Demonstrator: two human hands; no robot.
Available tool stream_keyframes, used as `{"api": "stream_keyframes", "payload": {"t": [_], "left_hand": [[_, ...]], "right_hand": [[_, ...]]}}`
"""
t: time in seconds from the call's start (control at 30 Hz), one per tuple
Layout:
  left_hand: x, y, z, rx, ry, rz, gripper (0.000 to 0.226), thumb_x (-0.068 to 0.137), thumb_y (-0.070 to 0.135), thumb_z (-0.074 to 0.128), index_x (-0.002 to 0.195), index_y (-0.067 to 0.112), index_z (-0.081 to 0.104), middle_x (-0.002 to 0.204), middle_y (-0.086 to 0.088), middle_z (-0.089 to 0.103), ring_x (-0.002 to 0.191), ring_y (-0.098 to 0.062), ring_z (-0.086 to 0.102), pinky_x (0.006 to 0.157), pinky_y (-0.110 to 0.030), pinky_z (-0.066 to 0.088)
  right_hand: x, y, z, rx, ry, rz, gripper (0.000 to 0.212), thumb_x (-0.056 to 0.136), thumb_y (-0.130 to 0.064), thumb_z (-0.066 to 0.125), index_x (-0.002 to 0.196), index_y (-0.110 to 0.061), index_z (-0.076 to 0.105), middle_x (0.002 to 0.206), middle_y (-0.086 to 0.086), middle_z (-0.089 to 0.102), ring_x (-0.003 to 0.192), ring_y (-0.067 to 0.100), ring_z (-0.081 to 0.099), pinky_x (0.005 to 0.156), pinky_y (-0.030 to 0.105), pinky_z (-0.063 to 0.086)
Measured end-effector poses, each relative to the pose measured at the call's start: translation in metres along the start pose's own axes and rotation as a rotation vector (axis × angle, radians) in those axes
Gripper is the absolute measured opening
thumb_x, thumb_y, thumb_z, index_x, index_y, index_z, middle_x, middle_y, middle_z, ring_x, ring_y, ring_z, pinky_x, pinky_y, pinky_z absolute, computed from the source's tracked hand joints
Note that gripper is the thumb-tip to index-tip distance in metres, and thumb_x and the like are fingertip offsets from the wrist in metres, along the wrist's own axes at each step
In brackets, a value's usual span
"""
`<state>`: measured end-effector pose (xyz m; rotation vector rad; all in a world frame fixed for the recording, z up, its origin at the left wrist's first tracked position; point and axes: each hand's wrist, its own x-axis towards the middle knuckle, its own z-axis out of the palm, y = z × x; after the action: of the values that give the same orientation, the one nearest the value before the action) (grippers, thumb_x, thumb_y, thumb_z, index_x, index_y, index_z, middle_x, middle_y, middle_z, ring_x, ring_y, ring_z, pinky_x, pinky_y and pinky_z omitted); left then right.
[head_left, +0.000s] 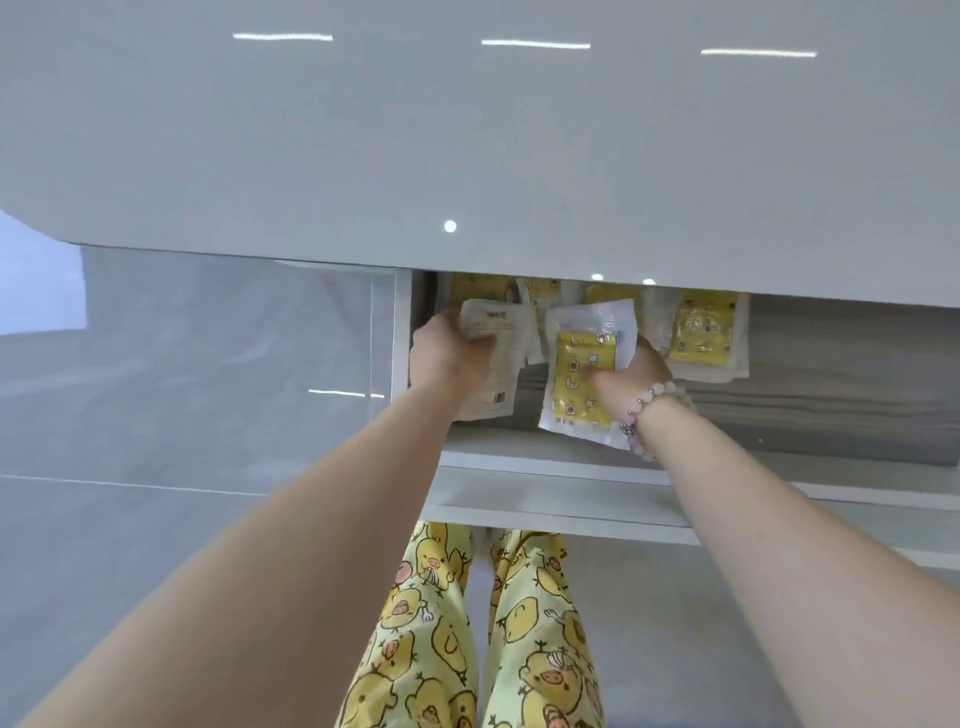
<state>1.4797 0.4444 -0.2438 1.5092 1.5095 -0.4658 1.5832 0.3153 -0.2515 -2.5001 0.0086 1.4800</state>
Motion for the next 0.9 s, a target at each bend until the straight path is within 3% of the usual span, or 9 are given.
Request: {"api": "stream_keyframes", "payload": {"t": [0.07,0.17,0.33,0.43,0.47,0.57,0.63,0.8,0.9], "left_hand": [[0.004,-0.008,0.004,0.026,0.021,0.01,0.007,0.09,0.019,0.056,0.096,0.019,0.052,0.076,0.008,0.051,0.077,-0.019,0.051,0.049,-0.019,0.038],[0.004,-0.012,0.011,0.107,0.071,0.027,0.023,0.089,0.018,0.059,0.111,0.013,0.053,0.097,-0.002,0.061,0.089,-0.026,0.059,0.063,-0.024,0.046],[0.001,-0.01,0.017,0.267,0.167,0.065,0.033,0.09,0.014,0.06,0.12,0.01,0.047,0.109,-0.009,0.06,0.099,-0.029,0.058,0.068,-0.032,0.04],[0.003,-0.01,0.018,0.376,0.212,0.106,0.032,0.091,0.009,0.06,0.121,0.006,0.05,0.117,-0.014,0.055,0.102,-0.029,0.058,0.07,-0.029,0.04],[0.004,-0.01,0.018,0.424,0.221,0.118,0.032,0.091,0.008,0.06,0.121,0.004,0.05,0.118,-0.015,0.054,0.104,-0.029,0.057,0.072,-0.029,0.042],[0.002,-0.01,0.02,0.562,0.247,0.169,0.041,0.09,0.008,0.06,0.126,0.001,0.042,0.12,-0.014,0.055,0.11,-0.028,0.054,0.076,-0.03,0.047],[0.002,-0.009,0.022,0.625,0.236,0.208,0.057,0.088,0.006,0.06,0.136,0.001,0.028,0.12,-0.015,0.055,0.111,-0.029,0.053,0.071,-0.031,0.044],[0.008,0.003,0.015,0.8,0.215,0.285,0.068,0.083,0.004,0.063,0.138,0.002,0.023,0.132,-0.016,0.04,0.119,-0.029,0.043,0.08,-0.032,0.044],[0.001,0.003,0.011,0.907,0.205,0.402,0.065,0.083,0.007,0.059,0.137,0.003,0.024,0.137,-0.016,0.034,0.121,-0.029,0.039,0.09,-0.032,0.039]], "right_hand": [[0.005,0.003,0.013,-0.023,-0.036,-0.003,0.046,0.086,-0.035,0.063,0.12,-0.007,0.05,0.115,0.014,0.059,0.092,0.026,0.058,0.07,0.026,0.039],[0.009,0.007,0.022,-0.042,-0.06,-0.012,0.035,0.083,-0.036,0.066,0.1,-0.009,0.054,0.098,0.011,0.058,0.085,0.025,0.057,0.068,0.027,0.041],[0.008,0.001,0.016,-0.129,-0.02,0.068,0.043,0.079,-0.042,0.071,0.071,-0.007,0.047,0.07,0.007,0.055,0.054,0.018,0.052,0.047,0.026,0.044],[0.009,-0.002,0.017,-0.106,0.047,0.068,0.051,0.075,-0.039,0.076,0.104,-0.003,0.056,0.094,0.009,0.062,0.083,0.026,0.064,0.069,0.032,0.051],[0.011,-0.002,0.018,-0.112,0.061,0.073,0.052,0.075,-0.039,0.076,0.109,-0.005,0.056,0.093,0.008,0.063,0.082,0.026,0.065,0.069,0.031,0.051],[0.011,-0.004,0.02,-0.176,0.102,0.082,0.034,0.077,-0.039,0.074,0.08,-0.012,0.053,0.067,0.003,0.059,0.057,0.018,0.06,0.053,0.027,0.051],[0.012,-0.003,0.022,-0.237,0.145,0.078,0.034,0.077,-0.041,0.075,0.073,-0.013,0.055,0.077,0.006,0.066,0.069,0.023,0.067,0.058,0.027,0.053],[0.003,-0.007,0.021,-0.275,0.188,0.111,0.045,0.076,-0.05,0.073,0.091,-0.009,0.063,0.077,0.005,0.059,0.081,0.023,0.065,0.059,0.026,0.045],[-0.015,-0.005,0.02,-0.362,0.221,0.099,0.056,0.082,-0.05,0.066,0.116,-0.007,0.054,0.108,0.009,0.058,0.101,0.026,0.06,0.064,0.029,0.039]]}}
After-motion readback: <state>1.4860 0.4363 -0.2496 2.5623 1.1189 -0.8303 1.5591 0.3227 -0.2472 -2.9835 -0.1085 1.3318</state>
